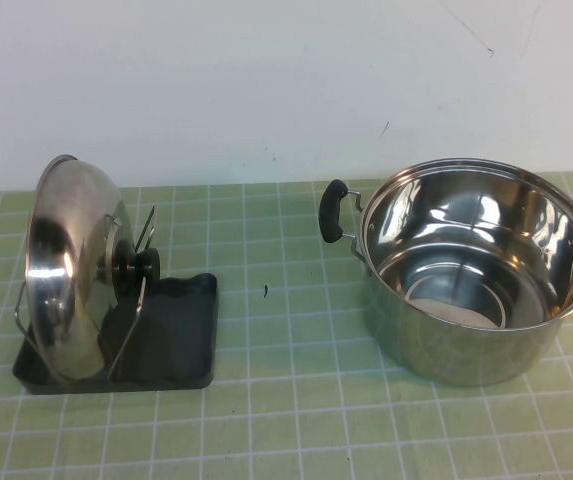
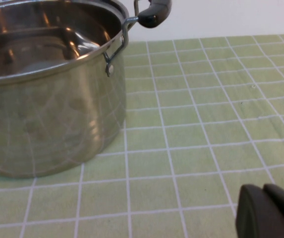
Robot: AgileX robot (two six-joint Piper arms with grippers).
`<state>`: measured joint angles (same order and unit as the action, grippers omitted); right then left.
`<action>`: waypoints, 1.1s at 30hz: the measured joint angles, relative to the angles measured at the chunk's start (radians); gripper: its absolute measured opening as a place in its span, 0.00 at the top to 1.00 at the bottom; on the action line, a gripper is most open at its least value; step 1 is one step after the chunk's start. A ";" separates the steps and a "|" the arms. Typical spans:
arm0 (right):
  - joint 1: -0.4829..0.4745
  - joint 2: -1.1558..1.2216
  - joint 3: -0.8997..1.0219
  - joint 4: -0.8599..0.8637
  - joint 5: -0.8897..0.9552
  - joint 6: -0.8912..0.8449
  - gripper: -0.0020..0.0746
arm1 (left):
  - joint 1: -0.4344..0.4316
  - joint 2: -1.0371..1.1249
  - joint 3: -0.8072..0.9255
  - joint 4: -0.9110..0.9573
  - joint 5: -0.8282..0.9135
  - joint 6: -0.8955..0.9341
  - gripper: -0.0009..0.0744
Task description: Put pot lid on rack
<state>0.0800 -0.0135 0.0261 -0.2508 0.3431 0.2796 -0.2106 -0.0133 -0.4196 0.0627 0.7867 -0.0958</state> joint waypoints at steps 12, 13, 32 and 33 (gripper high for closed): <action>0.000 0.000 0.000 0.000 0.002 0.002 0.98 | 0.000 0.000 0.000 -0.003 0.000 0.002 0.99; 0.000 0.000 0.000 0.000 0.002 0.002 0.98 | 0.000 0.000 0.000 -0.003 0.000 0.002 0.99; 0.000 0.000 0.000 -0.002 0.002 0.002 0.98 | 0.047 0.000 0.192 -0.012 -0.456 0.005 0.99; 0.000 0.000 0.000 -0.002 0.002 0.002 0.98 | 0.062 0.000 0.230 -0.012 -0.507 0.005 0.99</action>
<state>0.0800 -0.0135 0.0261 -0.2529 0.3454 0.2819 -0.1487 -0.0133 -0.1897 0.0508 0.2798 -0.0904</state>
